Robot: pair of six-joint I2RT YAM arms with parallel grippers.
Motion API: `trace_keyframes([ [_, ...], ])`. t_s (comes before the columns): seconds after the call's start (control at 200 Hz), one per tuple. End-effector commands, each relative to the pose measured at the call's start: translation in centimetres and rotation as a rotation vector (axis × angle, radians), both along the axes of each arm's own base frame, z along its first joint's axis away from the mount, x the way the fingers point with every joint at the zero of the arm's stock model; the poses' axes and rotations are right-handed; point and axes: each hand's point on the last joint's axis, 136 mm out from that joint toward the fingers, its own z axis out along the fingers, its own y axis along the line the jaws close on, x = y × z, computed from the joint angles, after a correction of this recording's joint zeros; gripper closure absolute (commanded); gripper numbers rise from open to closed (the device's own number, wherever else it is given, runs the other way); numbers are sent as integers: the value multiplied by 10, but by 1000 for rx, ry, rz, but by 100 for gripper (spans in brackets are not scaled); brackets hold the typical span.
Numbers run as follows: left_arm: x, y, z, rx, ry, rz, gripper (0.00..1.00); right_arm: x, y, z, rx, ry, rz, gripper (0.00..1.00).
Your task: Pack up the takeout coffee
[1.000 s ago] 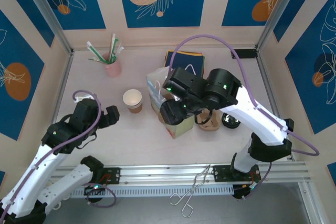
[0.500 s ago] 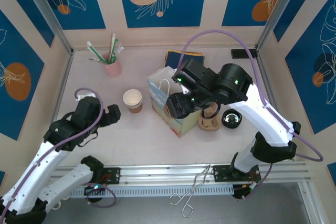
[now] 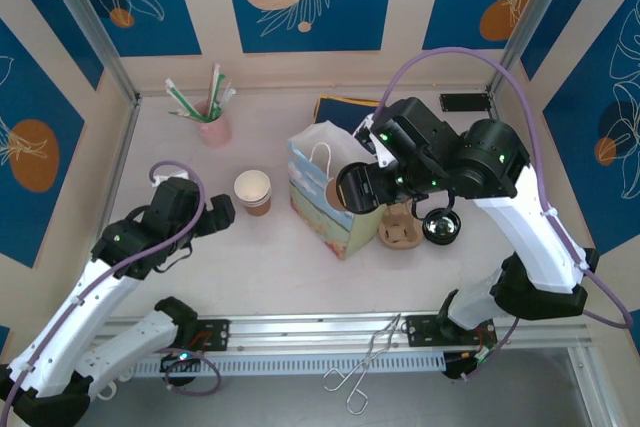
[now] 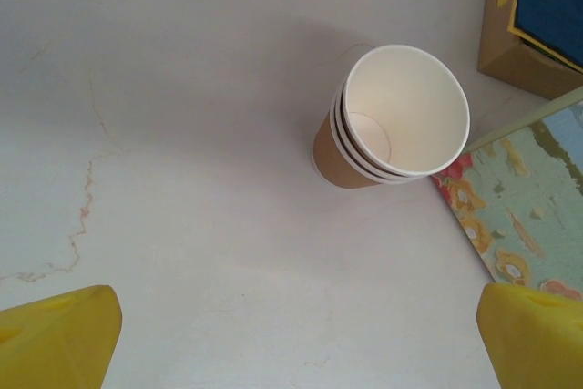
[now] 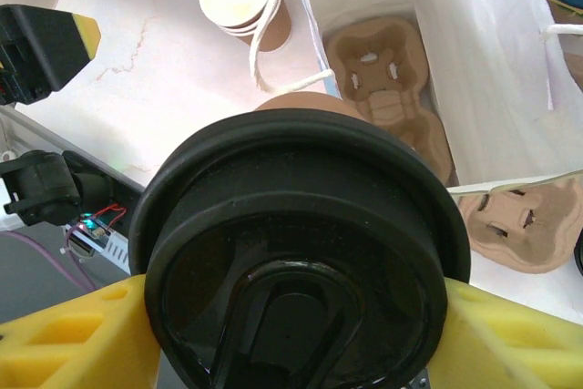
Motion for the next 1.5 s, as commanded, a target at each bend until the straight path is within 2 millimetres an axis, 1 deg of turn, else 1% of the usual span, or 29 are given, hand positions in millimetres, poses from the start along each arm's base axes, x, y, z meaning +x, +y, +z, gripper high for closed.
trace_keyframes([
  [0.0, 3, -3, 14, -22, -33, -12, 0, -14, -17, -4, -45, 42, 16, 33],
  [0.28, 3, -4, 16, -26, -36, -15, 0, -14, -34, 3, -45, 26, -16, 33],
  [0.405, 4, -5, 18, -31, -38, -16, 0, -13, -39, 3, -44, 26, -29, 33],
  [0.49, 5, -6, 19, -34, -39, -21, 0, -10, -39, 1, -46, 29, -31, 33],
  [0.66, 5, -11, 17, -42, -35, -42, 0, 1, -34, -7, -65, 44, -37, 33],
  [0.905, 7, -29, 14, -81, -32, -131, 0, 24, -26, -23, -119, 64, -60, 33],
  [1.02, 7, -39, 11, -97, -33, -185, 0, 34, -18, -32, -151, 78, -63, 33],
  [1.245, 7, -54, 13, -120, -61, -283, 0, 56, -1, -50, -189, 131, -62, 33],
  [1.495, 7, -57, 10, -108, -73, -321, 0, 77, 17, -72, -227, 195, -59, 34],
])
